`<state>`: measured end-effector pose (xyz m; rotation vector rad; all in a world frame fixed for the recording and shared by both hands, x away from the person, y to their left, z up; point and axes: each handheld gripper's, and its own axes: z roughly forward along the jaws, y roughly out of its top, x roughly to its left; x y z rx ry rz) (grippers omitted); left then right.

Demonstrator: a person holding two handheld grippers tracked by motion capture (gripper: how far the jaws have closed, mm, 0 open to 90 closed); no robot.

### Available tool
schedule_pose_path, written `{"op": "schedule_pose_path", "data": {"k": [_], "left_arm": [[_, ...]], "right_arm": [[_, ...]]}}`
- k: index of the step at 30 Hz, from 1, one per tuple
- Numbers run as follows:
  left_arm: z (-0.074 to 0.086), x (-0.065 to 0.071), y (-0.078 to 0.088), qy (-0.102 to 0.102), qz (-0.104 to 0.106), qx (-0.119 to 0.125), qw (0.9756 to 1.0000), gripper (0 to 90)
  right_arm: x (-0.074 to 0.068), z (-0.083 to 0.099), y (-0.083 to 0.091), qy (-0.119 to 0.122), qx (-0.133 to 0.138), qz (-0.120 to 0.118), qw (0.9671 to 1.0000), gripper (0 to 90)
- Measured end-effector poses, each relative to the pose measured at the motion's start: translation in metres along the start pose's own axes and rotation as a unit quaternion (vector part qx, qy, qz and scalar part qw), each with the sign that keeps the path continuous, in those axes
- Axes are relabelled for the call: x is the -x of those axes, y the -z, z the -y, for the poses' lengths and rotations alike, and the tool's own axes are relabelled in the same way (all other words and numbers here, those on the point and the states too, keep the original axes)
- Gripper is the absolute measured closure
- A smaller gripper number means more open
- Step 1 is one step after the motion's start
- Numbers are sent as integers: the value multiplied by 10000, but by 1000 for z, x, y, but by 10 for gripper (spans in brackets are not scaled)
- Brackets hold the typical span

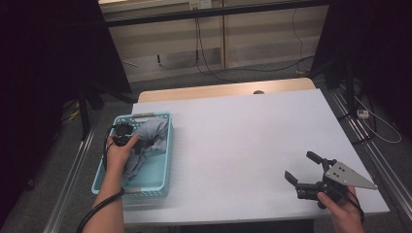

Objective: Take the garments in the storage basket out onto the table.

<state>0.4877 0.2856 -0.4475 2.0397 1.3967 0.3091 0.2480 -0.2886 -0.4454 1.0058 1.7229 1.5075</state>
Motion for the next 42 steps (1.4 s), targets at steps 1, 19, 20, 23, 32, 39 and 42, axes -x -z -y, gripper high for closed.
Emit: {"op": "schedule_pose_path", "data": {"k": [1, 19, 20, 23, 32, 39, 42], "left_arm": [[0, 0, 0, -22, 17, -58, 10000, 63], [1, 6, -7, -196, -216, -197, 9994, 66], [2, 6, -7, -203, -236, -202, 9993, 77], [3, 5, -4, -148, -398, -120, 9990, 175], [3, 4, -1, -16, -586, -51, 9983, 381], [4, 1, 4, 246, -566, -41, 9981, 559], [2, 3, 4, 240, -615, -140, 9977, 583]], "right_arm": [[0, 0, 0, -5, 3, 5, 10000, 14], [-1, 0, -1, 35, -19, -37, 10000, 16], [-1, 0, -1, 32, -24, -37, 10000, 16], [-1, 0, -1, 46, -37, -46, 10000, 16], [-1, 0, -1, 53, -44, -50, 10000, 17], [0, 0, -1, 45, -44, -43, 10000, 17], [0, 0, -1, 25, -35, -36, 10000, 18]]}}
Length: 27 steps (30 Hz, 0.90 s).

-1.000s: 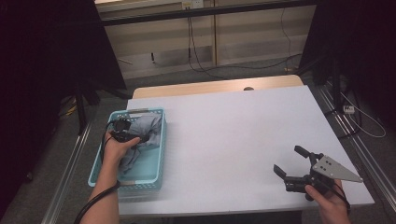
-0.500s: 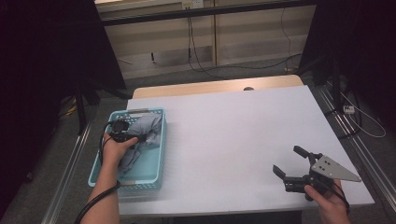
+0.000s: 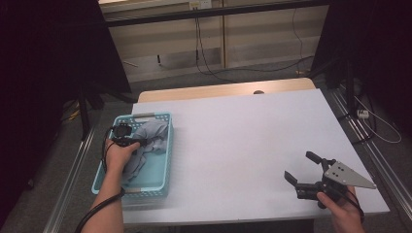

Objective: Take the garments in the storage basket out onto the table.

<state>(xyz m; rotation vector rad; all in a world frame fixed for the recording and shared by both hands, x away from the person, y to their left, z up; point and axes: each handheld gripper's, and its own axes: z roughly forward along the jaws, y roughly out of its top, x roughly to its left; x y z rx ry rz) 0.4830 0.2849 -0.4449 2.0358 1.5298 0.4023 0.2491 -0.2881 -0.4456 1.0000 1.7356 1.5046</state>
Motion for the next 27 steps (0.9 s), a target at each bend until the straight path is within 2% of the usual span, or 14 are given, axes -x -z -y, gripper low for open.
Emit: {"op": "schedule_pose_path", "data": {"k": [3, 4, 6, 8, 12, 17, 27], "left_arm": [[-1, 1, 0, -5, -20, -30, 10000, 593], [-3, 1, 2, 47, 39, -105, 9999, 596], [-4, 1, 4, 106, 49, -104, 9999, 610], [-6, 1, 8, 24, 69, -248, 9997, 618], [-13, 1, 17, 112, 112, -330, 9993, 634], [-26, 1, 36, 303, 226, -409, 9984, 645], [-54, 7, 75, 441, 389, -580, 9966, 649]], "right_arm": [[0, 0, 0, -5, 5, 1, 10000, 18], [0, 0, 0, 14, -4, 1, 10000, 18], [0, 0, 0, -2, -5, 1, 10000, 18], [0, 0, 0, 2, -3, 2, 10000, 18], [0, 0, -1, -18, -4, 0, 10000, 17], [0, 0, -1, -3, 3, -4, 10000, 17], [0, 0, 0, -12, 21, -22, 10000, 17]]}}
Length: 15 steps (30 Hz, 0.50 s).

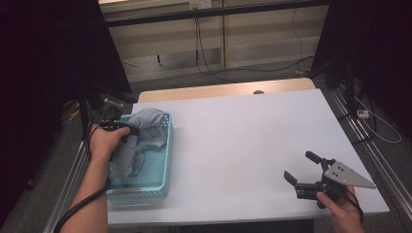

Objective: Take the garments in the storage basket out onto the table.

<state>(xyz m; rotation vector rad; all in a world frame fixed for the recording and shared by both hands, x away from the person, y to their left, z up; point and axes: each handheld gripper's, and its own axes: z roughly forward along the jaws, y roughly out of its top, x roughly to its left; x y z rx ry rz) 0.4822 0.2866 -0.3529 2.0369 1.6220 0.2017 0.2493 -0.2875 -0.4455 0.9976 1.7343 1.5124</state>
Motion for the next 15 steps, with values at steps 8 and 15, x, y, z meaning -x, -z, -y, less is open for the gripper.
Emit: {"op": "schedule_pose_path", "data": {"k": [8, 15], "left_arm": [[-15, 8, 25, -4, -5, -143, 9999, 650], [-25, 16, 42, -42, 59, -319, 9995, 650]], "right_arm": [[1, 0, 1, 5, 8, 27, 10000, 16], [1, 0, 0, -2, 16, 19, 10000, 16]]}}
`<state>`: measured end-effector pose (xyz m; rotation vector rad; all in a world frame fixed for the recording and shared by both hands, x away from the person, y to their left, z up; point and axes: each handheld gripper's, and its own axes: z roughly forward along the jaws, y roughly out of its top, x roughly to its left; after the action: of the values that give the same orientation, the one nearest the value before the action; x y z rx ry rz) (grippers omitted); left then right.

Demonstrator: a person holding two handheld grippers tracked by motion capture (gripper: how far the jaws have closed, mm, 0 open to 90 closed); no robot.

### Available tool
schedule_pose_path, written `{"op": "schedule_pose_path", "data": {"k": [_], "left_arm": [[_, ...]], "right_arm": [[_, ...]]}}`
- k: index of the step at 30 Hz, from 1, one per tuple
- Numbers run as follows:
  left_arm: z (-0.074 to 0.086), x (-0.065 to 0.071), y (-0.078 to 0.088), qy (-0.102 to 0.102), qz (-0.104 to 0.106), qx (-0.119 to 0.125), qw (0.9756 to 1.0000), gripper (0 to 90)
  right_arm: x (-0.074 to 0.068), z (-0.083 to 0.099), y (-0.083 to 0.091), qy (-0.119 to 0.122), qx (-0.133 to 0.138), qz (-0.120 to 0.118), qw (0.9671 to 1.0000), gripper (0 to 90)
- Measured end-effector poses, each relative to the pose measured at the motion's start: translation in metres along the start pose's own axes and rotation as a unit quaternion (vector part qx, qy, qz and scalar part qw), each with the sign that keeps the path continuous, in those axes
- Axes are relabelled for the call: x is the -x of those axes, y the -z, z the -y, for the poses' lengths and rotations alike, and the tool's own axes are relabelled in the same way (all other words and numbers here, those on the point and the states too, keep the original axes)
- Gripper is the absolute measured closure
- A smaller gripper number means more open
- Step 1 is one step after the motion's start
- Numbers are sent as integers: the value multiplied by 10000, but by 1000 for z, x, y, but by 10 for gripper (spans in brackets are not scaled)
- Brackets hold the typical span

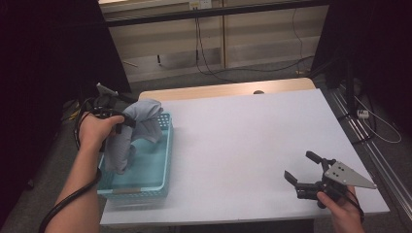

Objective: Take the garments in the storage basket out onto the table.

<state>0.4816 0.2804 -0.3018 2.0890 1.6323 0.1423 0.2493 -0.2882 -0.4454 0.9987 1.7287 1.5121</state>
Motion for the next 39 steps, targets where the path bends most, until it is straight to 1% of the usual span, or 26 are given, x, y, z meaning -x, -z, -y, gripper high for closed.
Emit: {"op": "schedule_pose_path", "data": {"k": [1, 2, 6, 7, 8, 9, 15, 19, 22, 24, 27, 29, 30, 32, 33, 35, 36, 39], "left_arm": [[0, 0, 0, 0, 0, 0, 10000, 650], [-3, 4, 5, 3, 11, -14, 10000, 650], [-8, 9, 14, -17, 13, 7, 10000, 650], [-8, 9, 14, -17, 13, 7, 10000, 650], [-11, 12, 19, -43, 49, -19, 10000, 650], [-11, 12, 19, -43, 49, -19, 10000, 650], [-19, 23, 30, -135, 103, -30, 9999, 650], [-22, 30, 32, -173, 157, -12, 9997, 650], [-25, 35, 33, -261, 167, -39, 9995, 650], [-27, 40, 34, -285, 211, -52, 9994, 650], [-30, 47, 36, -377, 264, -60, 9989, 650], [-32, 50, 37, -384, 274, -75, 9989, 650], [-33, 51, 38, -425, 280, -81, 9987, 650], [-35, 55, 40, -461, 304, -56, 9985, 650], [-36, 58, 41, -447, 335, -16, 9984, 650], [-37, 60, 42, -485, 377, -42, 9981, 650], [-38, 65, 42, -518, 415, -36, 9978, 650], [-40, 73, 42, -641, 432, -32, 9970, 650]], "right_arm": [[0, 0, 0, 0, 0, 0, 10000, 16], [0, 0, 0, 2, -7, 7, 10000, 16], [0, 0, 0, -3, 1, 7, 10000, 16], [0, 0, 0, -3, 1, 7, 10000, 16], [0, 0, 0, 6, -5, 6, 10000, 16], [0, 0, 0, 6, -5, 6, 10000, 16], [0, 0, 0, 6, -9, 3, 10000, 16], [0, 0, 0, -9, -7, 7, 10000, 16], [0, 0, -1, -4, -5, 6, 10000, 16], [0, 0, -1, -10, -7, -1, 10000, 16], [0, 1, -1, 9, -22, -2, 10000, 16], [0, 1, -1, -27, -16, 12, 10000, 16], [0, 0, -1, -30, -14, 10, 10000, 16], [0, 0, -1, -21, -16, 10, 10000, 17], [0, 0, -1, -16, -18, 6, 10000, 17], [0, 0, -1, 0, -15, 11, 10000, 17], [0, 0, -1, 5, -29, 9, 10000, 17], [0, 0, -1, 37, -32, 8, 10000, 17]]}}
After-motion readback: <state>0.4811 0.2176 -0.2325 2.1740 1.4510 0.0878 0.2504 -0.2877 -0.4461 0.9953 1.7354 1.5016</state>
